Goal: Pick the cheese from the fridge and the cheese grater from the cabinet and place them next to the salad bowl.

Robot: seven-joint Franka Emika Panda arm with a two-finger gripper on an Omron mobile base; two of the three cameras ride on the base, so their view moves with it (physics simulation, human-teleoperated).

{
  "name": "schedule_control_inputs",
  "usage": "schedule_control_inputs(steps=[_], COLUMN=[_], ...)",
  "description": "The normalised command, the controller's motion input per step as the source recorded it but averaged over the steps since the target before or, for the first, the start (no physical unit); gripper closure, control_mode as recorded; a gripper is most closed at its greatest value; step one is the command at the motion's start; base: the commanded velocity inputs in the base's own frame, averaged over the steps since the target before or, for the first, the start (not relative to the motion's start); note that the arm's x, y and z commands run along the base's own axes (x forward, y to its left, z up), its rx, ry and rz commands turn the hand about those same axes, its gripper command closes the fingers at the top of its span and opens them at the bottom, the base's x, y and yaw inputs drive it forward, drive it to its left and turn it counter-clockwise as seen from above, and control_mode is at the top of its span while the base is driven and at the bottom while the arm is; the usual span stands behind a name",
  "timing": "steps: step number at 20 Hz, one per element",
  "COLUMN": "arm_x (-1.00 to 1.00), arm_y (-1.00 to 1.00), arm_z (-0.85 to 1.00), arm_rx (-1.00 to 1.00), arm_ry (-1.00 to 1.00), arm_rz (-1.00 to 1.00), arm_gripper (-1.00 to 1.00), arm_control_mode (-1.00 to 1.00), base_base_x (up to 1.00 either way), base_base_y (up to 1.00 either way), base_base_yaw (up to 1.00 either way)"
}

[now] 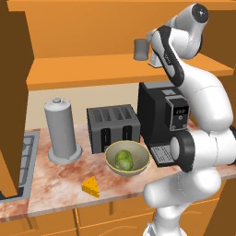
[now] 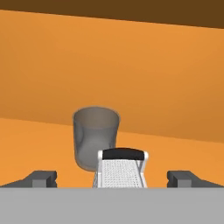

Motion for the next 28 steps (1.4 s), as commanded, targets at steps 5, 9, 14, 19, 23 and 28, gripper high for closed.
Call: schedule_control_inputs(steps=[5,9,14,19,23,28], arm_x=[0.02,0.15,0.19,0.15,0.0,0.0], arm_y=[0.0,0.0,0.0,-0.06,-0.29,-0.07], arm_z=[-0.04,0.0,0.0,0.0,0.0,-0.04], arm_rx=[0.0,0.0,0.0,0.0,0.02,0.0], arm_ry=[0.0,0.0,0.0,0.0,0.0,0.0], arm_rz=[0.0,0.0,0.0,0.0,0.0,0.0], arm_gripper=[-1.0,-1.0,-1.0,-1.0,-1.0,-1.0], arm_control_mode=[-1.0,-1.0,-1.0,-1.0,-1.0,-1.0], base_base_x=[0.0,0.0,0.0,0.0,0.0,0.0], base_base_y=[0.0,0.0,0.0,0.0,0.0,0.0], base_base_yaw=[0.0,0.0,0.0,0.0,0.0,0.0])
